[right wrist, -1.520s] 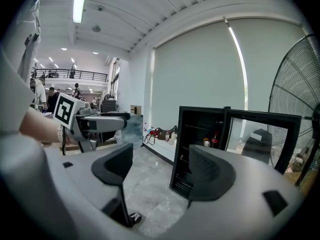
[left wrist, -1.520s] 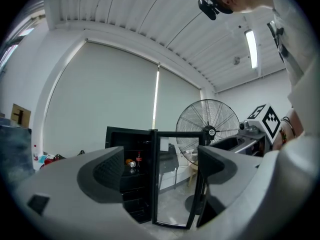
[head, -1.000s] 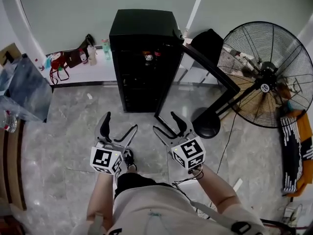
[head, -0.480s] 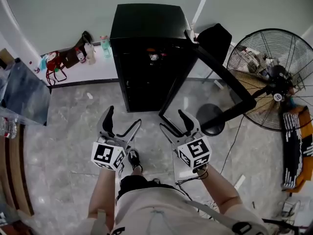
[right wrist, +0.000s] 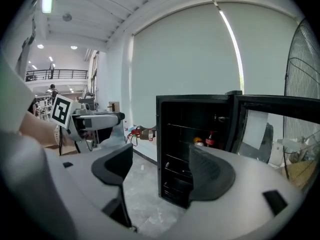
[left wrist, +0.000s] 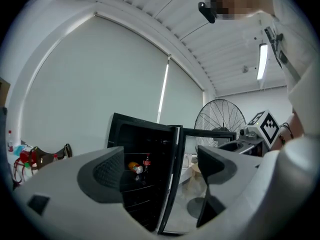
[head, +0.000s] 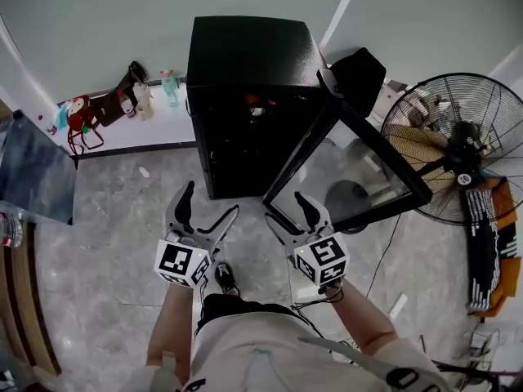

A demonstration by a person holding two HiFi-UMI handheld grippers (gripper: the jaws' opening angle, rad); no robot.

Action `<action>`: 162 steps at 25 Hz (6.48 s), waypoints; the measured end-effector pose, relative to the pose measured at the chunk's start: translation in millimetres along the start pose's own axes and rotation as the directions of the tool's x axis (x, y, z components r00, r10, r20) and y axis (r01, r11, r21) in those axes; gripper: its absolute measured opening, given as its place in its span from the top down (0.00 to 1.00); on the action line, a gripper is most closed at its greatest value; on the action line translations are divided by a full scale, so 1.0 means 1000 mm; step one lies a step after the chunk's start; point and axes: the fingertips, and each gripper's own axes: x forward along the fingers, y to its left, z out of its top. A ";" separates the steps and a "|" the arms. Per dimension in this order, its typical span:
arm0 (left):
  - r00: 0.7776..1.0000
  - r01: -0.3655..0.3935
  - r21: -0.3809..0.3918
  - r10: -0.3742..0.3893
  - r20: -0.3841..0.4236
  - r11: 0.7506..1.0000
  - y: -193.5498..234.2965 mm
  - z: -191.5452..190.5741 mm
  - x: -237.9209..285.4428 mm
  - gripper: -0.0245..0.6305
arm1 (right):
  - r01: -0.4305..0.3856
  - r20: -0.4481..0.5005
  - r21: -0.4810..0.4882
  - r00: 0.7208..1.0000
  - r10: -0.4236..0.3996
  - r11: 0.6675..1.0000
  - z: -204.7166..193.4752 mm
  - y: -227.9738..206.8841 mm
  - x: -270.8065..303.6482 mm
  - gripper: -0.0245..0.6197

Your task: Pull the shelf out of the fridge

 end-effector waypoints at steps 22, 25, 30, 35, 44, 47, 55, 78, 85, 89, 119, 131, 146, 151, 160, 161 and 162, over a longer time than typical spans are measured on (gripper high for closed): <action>1.000 -0.007 -0.065 0.008 0.017 0.998 0.036 0.023 0.076 0.28 | -0.025 0.069 0.040 0.997 0.022 0.999 0.054 -0.068 0.051 0.44; 1.000 -0.011 -0.074 0.013 0.022 0.997 0.035 0.022 0.088 0.28 | -0.041 0.071 0.044 0.997 0.038 0.998 0.056 -0.077 0.054 0.44; 1.000 0.006 -0.086 -0.005 0.018 0.996 0.032 0.018 0.105 0.28 | -0.038 0.060 0.042 0.998 0.035 0.998 0.053 -0.088 0.056 0.44; 1.000 0.008 -0.136 -0.008 0.002 0.991 0.038 0.009 0.112 0.28 | -0.017 0.068 0.080 0.998 0.011 0.997 0.055 -0.102 0.064 0.44; 0.999 0.020 -0.289 -0.006 0.048 0.957 0.067 0.013 0.142 0.28 | -0.020 0.096 0.207 0.995 0.000 0.978 0.061 -0.126 0.099 0.44; 0.999 0.007 -0.322 0.005 0.036 0.947 0.074 0.004 0.152 0.28 | -0.044 0.115 0.305 0.993 0.009 0.951 0.060 -0.132 0.111 0.44; 0.998 0.010 -0.443 0.018 0.059 0.897 0.094 -0.013 0.165 0.27 | -0.062 0.109 0.401 0.994 0.019 0.914 0.049 -0.139 0.136 0.44; 0.926 0.148 -0.925 0.279 0.254 0.350 0.155 -0.058 0.203 0.26 | -0.393 0.422 0.901 0.892 -0.160 0.182 0.026 -0.190 0.207 0.44; 0.862 0.197 -0.958 0.429 0.270 0.206 0.188 -0.079 0.213 0.26 | -0.357 0.387 0.920 0.894 -0.225 0.163 0.008 -0.211 0.238 0.44; 0.858 0.184 -0.963 0.445 0.256 0.199 0.195 -0.090 0.225 0.26 | -0.319 0.356 0.931 0.901 -0.247 0.177 -0.001 -0.227 0.255 0.44; 0.829 0.104 -0.960 0.511 0.228 0.261 0.226 -0.106 0.283 0.84 | -0.408 0.444 0.896 0.816 -0.370 0.177 0.013 -0.275 0.289 0.80; 0.818 0.127 -0.966 0.527 0.231 0.227 0.219 -0.103 0.275 0.92 | -0.412 0.440 0.898 0.820 -0.366 0.154 0.014 -0.270 0.281 0.90; 0.817 0.117 -0.971 0.536 0.213 0.208 0.172 -0.110 0.224 0.93 | -0.435 0.451 0.891 0.811 -0.372 0.130 -0.010 -0.237 0.227 0.91; 0.810 0.120 -0.971 0.545 0.216 0.207 0.162 -0.112 0.211 0.93 | -0.432 0.450 0.892 0.817 -0.360 0.135 -0.015 -0.229 0.217 0.91; 0.812 0.124 -0.973 0.543 0.213 0.197 0.146 -0.115 0.195 0.93 | -0.435 0.450 0.891 0.816 -0.364 0.126 -0.024 -0.219 0.200 0.91; 0.812 0.123 -0.973 0.543 0.213 0.198 0.146 -0.114 0.195 0.93 | -0.433 0.447 0.893 0.817 -0.363 0.124 -0.024 -0.219 0.200 0.91; 0.813 0.123 -0.972 0.542 0.214 0.199 0.145 -0.112 0.195 0.93 | -0.432 0.445 0.894 0.818 -0.364 0.121 -0.024 -0.219 0.199 0.91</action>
